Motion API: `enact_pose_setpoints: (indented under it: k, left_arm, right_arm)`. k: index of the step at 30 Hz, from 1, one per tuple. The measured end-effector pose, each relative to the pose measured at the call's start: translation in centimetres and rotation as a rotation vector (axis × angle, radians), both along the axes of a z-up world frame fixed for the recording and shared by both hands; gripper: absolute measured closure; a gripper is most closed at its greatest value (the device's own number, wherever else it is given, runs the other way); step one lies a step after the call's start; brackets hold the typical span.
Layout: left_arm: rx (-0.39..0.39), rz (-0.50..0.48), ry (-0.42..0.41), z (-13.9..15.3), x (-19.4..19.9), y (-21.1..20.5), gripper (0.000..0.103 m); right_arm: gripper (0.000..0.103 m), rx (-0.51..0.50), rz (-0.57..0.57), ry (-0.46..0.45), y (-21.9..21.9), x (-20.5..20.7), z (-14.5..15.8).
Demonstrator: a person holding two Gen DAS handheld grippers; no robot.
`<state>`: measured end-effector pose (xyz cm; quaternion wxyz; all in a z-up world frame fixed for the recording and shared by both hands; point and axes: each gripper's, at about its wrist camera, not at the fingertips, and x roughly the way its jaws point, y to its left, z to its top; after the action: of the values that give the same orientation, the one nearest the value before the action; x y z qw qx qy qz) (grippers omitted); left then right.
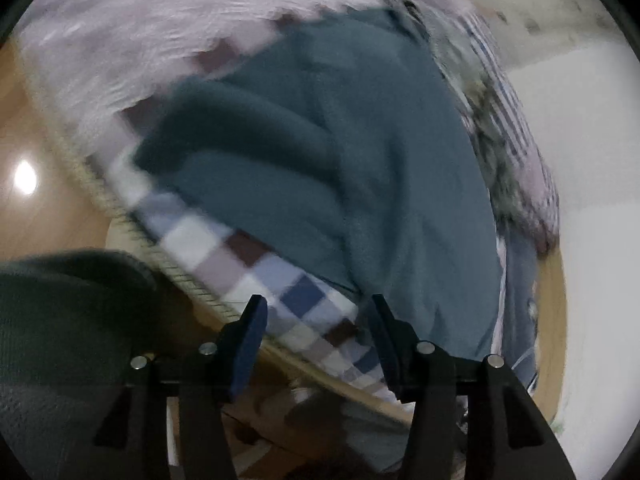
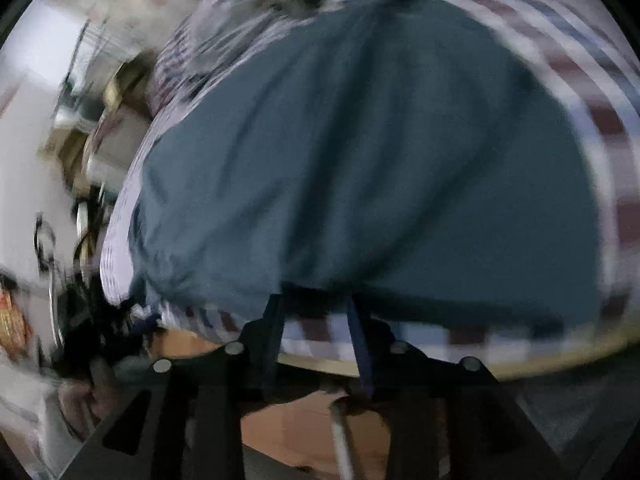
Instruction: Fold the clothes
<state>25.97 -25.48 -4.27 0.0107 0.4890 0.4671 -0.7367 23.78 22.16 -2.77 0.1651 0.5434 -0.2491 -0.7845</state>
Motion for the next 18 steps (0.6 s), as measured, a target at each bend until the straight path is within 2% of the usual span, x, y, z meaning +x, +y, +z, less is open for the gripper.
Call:
enact_pose_setpoints:
  k: [4, 8, 14, 16, 18]
  left_arm:
    - [0.013, 0.082, -0.011, -0.6, 0.6, -1.3, 0.047]
    - [0.007, 0.123, 0.022, -0.5, 0.1, -1.5, 0.047]
    - [0.006, 0.195, 0.008, -2.0, -0.1, -3.2, 0.045]
    - [0.023, 0.221, 0.005, -2.2, -2.0, -2.8, 0.045]
    - [0.019, 0.242, 0.02, -2.0, -2.1, -3.1, 0.046]
  right_arm:
    - [0.067, -0.123, -0.21, -0.088, 4.3, 1.2, -2.1]
    - [0.069, -0.203, -0.37, -0.127, 6.8, 2.5, -3.5]
    - [0.069, -0.208, -0.499, -0.075, 9.9, 3.5, -3.1]
    - [0.069, -0.204, -0.525, -0.068, 10.7, 3.7, -3.1]
    - [0.069, -0.197, -0.548, -0.058, 11.1, 3.8, -2.9]
